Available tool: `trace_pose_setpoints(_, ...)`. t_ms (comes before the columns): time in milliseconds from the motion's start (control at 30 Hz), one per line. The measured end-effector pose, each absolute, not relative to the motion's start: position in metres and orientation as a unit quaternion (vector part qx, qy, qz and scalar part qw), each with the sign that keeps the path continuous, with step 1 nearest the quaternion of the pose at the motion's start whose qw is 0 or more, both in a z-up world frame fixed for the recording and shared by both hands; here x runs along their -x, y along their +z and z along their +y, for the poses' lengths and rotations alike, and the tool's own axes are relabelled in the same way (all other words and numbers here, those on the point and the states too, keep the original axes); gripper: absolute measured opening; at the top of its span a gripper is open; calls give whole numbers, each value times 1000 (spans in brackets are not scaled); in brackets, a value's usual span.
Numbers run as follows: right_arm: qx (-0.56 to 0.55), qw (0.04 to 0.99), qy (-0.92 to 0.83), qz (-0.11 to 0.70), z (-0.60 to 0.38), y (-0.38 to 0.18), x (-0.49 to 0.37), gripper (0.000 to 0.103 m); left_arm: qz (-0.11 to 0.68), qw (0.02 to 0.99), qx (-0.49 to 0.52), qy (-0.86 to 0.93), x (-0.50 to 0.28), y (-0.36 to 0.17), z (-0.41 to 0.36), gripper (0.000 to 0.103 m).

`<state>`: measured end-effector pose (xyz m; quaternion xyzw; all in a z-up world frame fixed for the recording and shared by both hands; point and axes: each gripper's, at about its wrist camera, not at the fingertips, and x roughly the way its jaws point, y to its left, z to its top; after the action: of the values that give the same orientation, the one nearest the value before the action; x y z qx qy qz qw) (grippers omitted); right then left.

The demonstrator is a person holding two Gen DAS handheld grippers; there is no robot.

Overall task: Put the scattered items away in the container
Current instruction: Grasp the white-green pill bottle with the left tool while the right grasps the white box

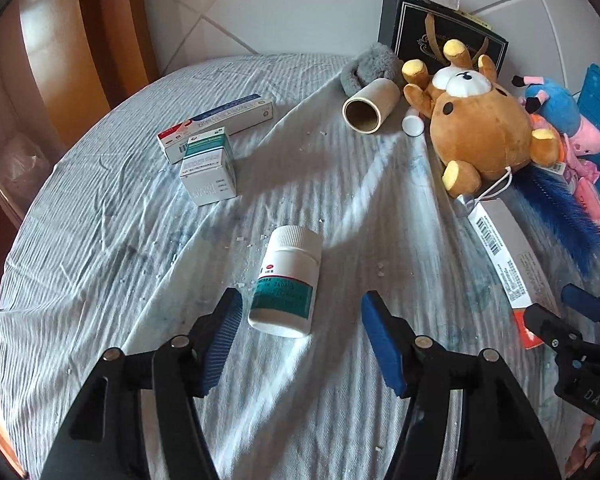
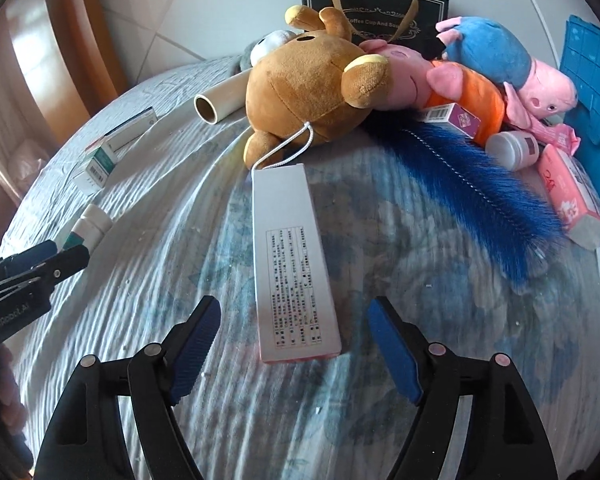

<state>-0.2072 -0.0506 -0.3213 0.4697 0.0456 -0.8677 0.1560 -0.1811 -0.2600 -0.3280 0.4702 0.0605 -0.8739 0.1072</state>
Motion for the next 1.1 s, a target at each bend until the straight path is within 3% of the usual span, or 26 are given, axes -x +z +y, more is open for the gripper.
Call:
trace_pose_setpoints(233, -468, 160, -867, 58, -66, -338, 227, 77, 46, 127, -439, -888, 190, -354, -246, 66)
trace_pose_setpoints(300, -459, 158, -872, 59, -66, -343, 227, 81, 37, 137, -435, -889, 192, -356, -244, 71)
trace_pose_setpoints(367, -454, 164, -874, 57, -67, -346, 226, 87, 58, 152, -440, -883, 193, -356, -252, 88)
trace_pose_setpoints(433, -446, 170, -877, 55, -68, -348, 225, 92, 88, 150, -441, -880, 193, -356, -261, 91)
trace_pose_setpoints(500, -442, 170, -879, 53, -68, -349, 224, 94, 76, 143, -441, -883, 194, -356, -257, 86)
trace_pose_setpoints(567, -443, 163, -879, 64, -71, -349, 224, 90, 69, 128, -437, -888, 191, -355, -250, 64)
trace_pose_setpoints(633, -442, 148, -881, 79, -71, -348, 222, 74, 65, 121, -435, -890, 188, -352, -242, 47)
trace_pose_setpoints(667, -442, 148, -882, 73, -69, -347, 221, 61, 63, 122, -434, -891, 188, -351, -237, 41)
trace_pose_setpoints(700, -443, 144, -882, 69, -65, -345, 222, 48, 62, 126, -431, -891, 188, -350, -235, 41)
trace_pose_setpoints(833, -431, 150, -888, 56, -60, -345, 221, 48, 72, 134, -428, -891, 193, -352, -238, 41)
trace_pose_setpoints(900, -427, 166, -887, 57, -63, -347, 221, 66, 68, 136, -429, -890, 198, -350, -237, 42)
trace_pose_setpoints(1000, -429, 165, -884, 84, -77, -348, 222, 72, 74, 138, -427, -890, 197, -349, -240, 42)
trace_pose_setpoints(1033, -428, 164, -885, 84, -78, -348, 222, 70, 73, 140, -427, -890, 195, -348, -238, 42)
trace_pose_setpoints(1100, -424, 157, -889, 77, -74, -347, 221, 48, 70, 146, -427, -890, 190, -347, -233, 36)
